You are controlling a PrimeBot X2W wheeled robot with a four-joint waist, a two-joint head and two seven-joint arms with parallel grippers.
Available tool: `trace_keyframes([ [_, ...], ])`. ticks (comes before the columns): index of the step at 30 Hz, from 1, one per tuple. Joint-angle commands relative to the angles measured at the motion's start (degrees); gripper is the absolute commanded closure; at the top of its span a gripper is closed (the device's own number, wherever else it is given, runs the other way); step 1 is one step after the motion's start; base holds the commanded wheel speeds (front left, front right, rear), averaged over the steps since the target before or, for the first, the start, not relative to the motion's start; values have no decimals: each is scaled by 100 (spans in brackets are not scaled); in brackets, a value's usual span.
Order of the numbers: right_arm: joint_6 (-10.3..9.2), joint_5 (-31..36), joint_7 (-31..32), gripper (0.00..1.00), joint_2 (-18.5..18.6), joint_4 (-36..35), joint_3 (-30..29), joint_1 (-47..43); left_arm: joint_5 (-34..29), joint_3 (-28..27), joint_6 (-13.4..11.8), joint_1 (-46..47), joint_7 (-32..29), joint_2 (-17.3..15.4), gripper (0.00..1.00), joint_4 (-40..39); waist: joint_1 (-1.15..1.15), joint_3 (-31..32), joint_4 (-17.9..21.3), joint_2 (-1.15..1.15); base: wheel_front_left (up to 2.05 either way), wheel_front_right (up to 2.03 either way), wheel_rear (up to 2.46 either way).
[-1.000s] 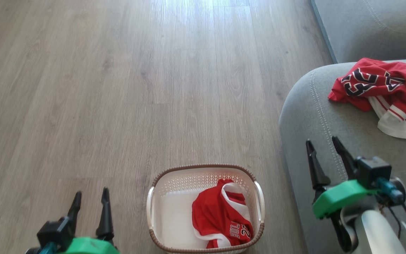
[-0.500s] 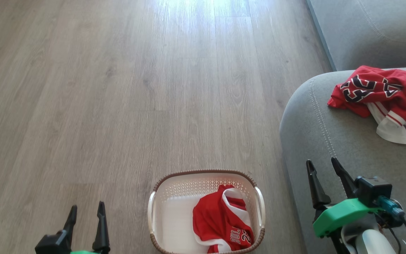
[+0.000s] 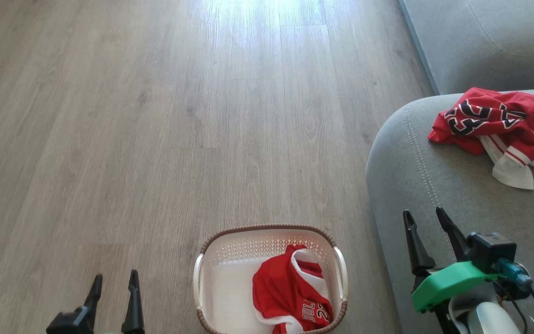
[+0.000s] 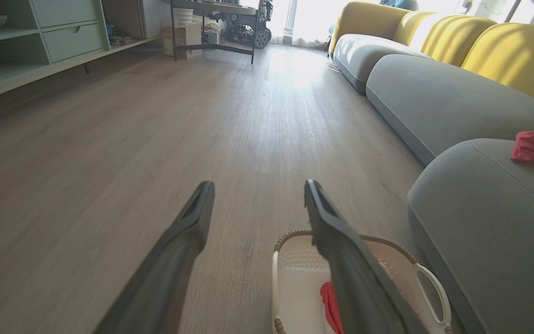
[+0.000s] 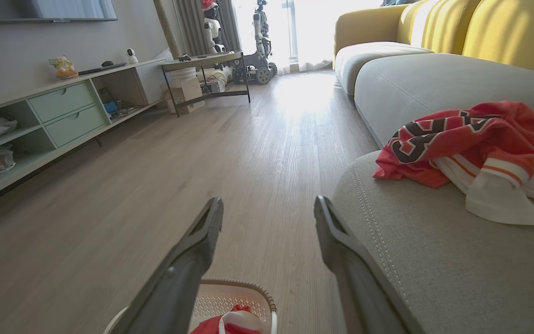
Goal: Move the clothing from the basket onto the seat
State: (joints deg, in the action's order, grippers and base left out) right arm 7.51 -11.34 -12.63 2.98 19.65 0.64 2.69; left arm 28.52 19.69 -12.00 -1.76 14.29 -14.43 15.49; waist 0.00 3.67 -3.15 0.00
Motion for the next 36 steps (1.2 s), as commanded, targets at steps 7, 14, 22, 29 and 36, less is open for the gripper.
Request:
trace_keyframes([
  [7,-2,-71,-92,0,-10,-165,158,87,-104,-263,55,128,71,-28,0,-114,0,30,-7,0,0,0,0],
  [14,-2,-80,-101,0,-10,-180,148,96,-123,-296,77,136,71,-21,0,-99,0,11,-12,0,0,0,0],
  [22,-2,-86,-111,0,-10,-170,123,127,-140,-314,83,156,71,-13,0,-101,0,-21,-8,0,0,0,0],
  [29,-2,-62,-129,0,-10,-211,44,157,-178,-243,143,264,60,-13,0,-67,0,-135,15,0,0,0,0],
  [36,-2,37,-153,0,-10,-347,-149,274,-279,53,309,606,-128,46,0,110,0,-361,122,0,0,0,0],
])
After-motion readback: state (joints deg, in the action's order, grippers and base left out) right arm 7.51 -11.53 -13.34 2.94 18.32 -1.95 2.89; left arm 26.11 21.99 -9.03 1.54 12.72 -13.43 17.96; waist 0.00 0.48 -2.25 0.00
